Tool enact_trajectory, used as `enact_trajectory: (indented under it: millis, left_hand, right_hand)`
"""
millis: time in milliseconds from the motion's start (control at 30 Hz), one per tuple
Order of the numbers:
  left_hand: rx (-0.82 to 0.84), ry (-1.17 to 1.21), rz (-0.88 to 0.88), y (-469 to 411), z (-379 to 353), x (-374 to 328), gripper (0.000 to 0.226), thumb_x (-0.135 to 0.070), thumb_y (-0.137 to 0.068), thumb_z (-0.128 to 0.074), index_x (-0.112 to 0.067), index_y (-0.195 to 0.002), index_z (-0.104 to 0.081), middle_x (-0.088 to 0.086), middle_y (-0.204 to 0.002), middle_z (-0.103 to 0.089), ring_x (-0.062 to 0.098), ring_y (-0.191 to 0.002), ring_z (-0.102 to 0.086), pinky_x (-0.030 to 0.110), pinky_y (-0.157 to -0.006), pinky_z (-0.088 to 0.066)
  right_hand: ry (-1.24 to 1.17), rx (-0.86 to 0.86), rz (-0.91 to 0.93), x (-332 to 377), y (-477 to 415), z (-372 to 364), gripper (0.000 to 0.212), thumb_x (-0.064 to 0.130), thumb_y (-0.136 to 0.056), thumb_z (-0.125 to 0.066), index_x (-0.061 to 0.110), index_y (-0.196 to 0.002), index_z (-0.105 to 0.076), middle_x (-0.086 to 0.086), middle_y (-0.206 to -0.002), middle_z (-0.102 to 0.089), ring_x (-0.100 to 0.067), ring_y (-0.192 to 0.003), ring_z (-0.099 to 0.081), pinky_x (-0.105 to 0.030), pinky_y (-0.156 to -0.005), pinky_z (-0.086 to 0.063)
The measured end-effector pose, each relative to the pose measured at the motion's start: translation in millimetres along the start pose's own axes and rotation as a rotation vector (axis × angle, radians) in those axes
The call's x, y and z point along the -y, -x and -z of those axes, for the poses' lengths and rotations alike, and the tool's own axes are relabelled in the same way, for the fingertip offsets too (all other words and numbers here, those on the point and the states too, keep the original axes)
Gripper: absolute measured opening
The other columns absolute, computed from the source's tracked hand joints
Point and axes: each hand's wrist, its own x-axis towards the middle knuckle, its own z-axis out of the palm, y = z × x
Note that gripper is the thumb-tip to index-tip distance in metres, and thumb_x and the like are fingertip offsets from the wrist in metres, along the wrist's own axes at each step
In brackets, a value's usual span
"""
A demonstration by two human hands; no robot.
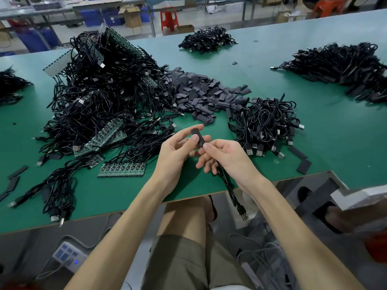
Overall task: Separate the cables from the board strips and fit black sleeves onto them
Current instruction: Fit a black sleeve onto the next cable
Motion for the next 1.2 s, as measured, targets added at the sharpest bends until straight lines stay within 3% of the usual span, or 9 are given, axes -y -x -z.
enact_trajectory:
  millis: [100, 333, 500, 633, 767, 900, 967, 1100, 1200]
  left_hand:
    - [-0.051, -0.001, -0.009, -0.1, -0.9, 0.8, 0.026, -0.024, -0.105, -0.055, -0.016, -0.124, -0.071, 0.016, -0.111, -0.075, 0.023, -0.096, -0.072, 0.033, -0.085, -0.058]
    - [-0.128, -0.029, -0.024, -1.1, -0.4, 3.3, 0.023, -0.019, -0.105, -0.055, -0.009, -0.108, -0.075, 0.015, -0.103, -0.077, 0.024, -0.09, -0.071, 0.03, -0.076, -0.056]
    - [-0.143, 0.004, -0.034, -1.4, 1.6, 1.6, 0.023, -0.023, -0.105, -0.054, -0.014, -0.105, -0.075, 0.012, -0.106, -0.077, 0.022, -0.088, -0.071, 0.033, -0.076, -0.053]
    - [-0.206, 0.129, -0.007, -3.9, 5.6, -1.7, 0.025, -0.026, -0.106, -0.053, -0.012, -0.116, -0.071, 0.008, -0.111, -0.076, 0.019, -0.087, -0.072, 0.033, -0.076, -0.05]
    - [-0.142, 0.006, -0.028, -2.2, -2.8, -0.5, 0.031, -0.031, -0.105, -0.053, -0.009, -0.125, -0.064, 0.011, -0.113, -0.076, 0.022, -0.086, -0.073, 0.035, -0.078, -0.054]
    - [-0.109, -0.165, -0.012, 5.8, -10.2, -5.4, 0.033, -0.029, -0.104, -0.055, -0.007, -0.128, -0.058, 0.007, -0.11, -0.076, 0.025, -0.087, -0.074, 0.035, -0.073, -0.053]
    - [-0.028, -0.323, -0.02, 13.4, -8.4, -8.4, 0.027, -0.029, -0.102, -0.057, -0.007, -0.116, -0.065, 0.005, -0.099, -0.076, 0.018, -0.078, -0.071, 0.027, -0.066, -0.051]
    - [0.218, -0.508, 0.028, 28.0, -10.4, -13.0, 0.021, -0.022, -0.098, -0.066, -0.003, -0.091, -0.069, -0.003, -0.068, -0.065, 0.006, -0.054, -0.057, 0.019, -0.054, -0.045]
    - [0.248, -0.452, 0.053, 28.8, -14.9, -22.2, 0.025, -0.014, -0.096, -0.069, 0.006, -0.084, -0.061, 0.007, -0.069, -0.061, 0.018, -0.053, -0.057, 0.024, -0.05, -0.048]
  right_hand:
    - [0.014, -0.005, -0.005, -1.7, -0.8, -0.5, 0.023, 0.016, -0.108, -0.054, 0.004, -0.093, -0.067, -0.016, -0.077, -0.076, -0.018, -0.056, -0.063, -0.021, -0.05, -0.047]
    - [0.041, 0.03, -0.016, -2.5, -2.7, -2.4, 0.019, 0.014, -0.105, -0.057, 0.004, -0.091, -0.064, -0.017, -0.076, -0.076, -0.019, -0.055, -0.063, -0.022, -0.051, -0.049]
    - [0.121, 0.023, 0.058, -0.2, 0.2, -1.6, 0.02, 0.022, -0.102, -0.065, 0.007, -0.095, -0.075, -0.009, -0.078, -0.075, -0.015, -0.067, -0.062, -0.022, -0.066, -0.05]
    - [0.315, 0.021, 0.113, 1.6, 1.8, -3.8, 0.029, 0.038, -0.1, -0.064, 0.023, -0.079, -0.077, -0.024, -0.079, -0.06, -0.036, -0.072, -0.049, -0.035, -0.074, -0.037]
    - [0.214, -0.021, 0.081, 3.3, 3.8, -3.1, 0.039, 0.035, -0.105, -0.058, 0.021, -0.07, -0.068, 0.001, -0.054, -0.038, -0.01, -0.05, -0.032, -0.021, -0.052, -0.029]
    - [0.005, -0.169, 0.046, 5.1, 4.9, 3.1, 0.039, 0.039, -0.106, -0.053, 0.022, -0.072, -0.061, -0.011, -0.063, -0.032, -0.021, -0.055, -0.027, -0.024, -0.053, -0.027]
    - [-0.042, -0.203, 0.043, 4.6, 4.5, 4.4, 0.037, 0.041, -0.105, -0.054, 0.022, -0.074, -0.062, -0.012, -0.07, -0.037, -0.023, -0.061, -0.029, -0.029, -0.058, -0.028]
    - [0.001, -0.234, 0.063, 1.7, 2.9, 5.5, 0.035, 0.037, -0.104, -0.058, 0.023, -0.074, -0.067, 0.007, -0.061, -0.048, -0.004, -0.051, -0.038, -0.015, -0.05, -0.033]
    - [-0.032, -0.225, 0.055, 4.1, 4.5, 3.3, 0.036, 0.05, -0.097, -0.061, 0.023, -0.075, -0.071, -0.002, -0.071, -0.051, -0.011, -0.063, -0.043, -0.023, -0.058, -0.035]
